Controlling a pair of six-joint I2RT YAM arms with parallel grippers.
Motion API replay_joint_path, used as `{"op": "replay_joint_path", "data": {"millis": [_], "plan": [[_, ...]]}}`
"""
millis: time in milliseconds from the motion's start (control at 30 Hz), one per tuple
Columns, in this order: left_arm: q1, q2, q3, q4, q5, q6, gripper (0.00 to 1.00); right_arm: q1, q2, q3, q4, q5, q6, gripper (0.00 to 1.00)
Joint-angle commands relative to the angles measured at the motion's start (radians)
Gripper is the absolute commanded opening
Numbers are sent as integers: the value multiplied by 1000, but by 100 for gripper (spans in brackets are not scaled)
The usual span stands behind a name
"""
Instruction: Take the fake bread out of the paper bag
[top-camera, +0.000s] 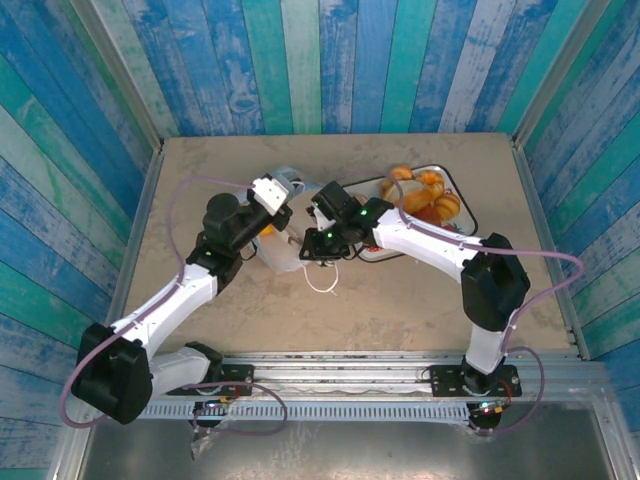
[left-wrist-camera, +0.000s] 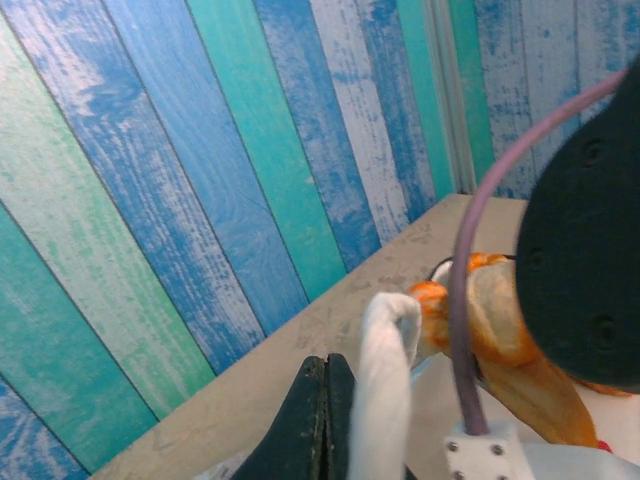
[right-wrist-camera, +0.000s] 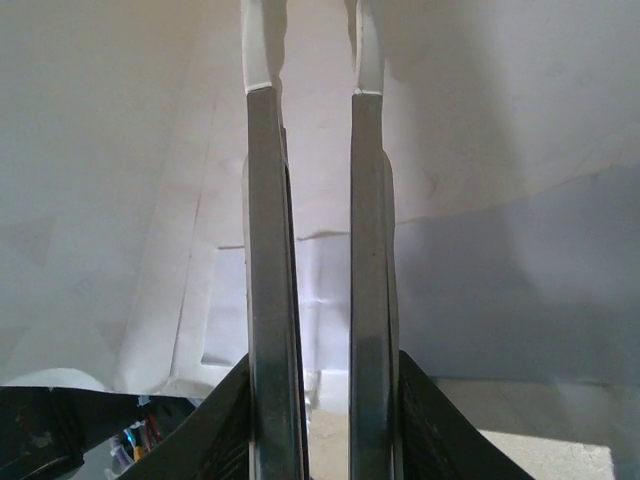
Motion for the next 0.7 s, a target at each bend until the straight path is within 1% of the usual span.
{"op": "replay_joint_path", "data": {"millis": [0, 367, 667], "plan": [[-1, -22, -24, 23, 79, -13, 0, 5, 26, 3, 14, 4, 22, 34], [-1, -33, -38, 22, 106, -34, 0, -9, 60, 1, 63, -6, 69, 44], [-2, -19, -35, 27, 137, -47, 0, -27, 106, 0, 135, -29, 114, 46]]}}
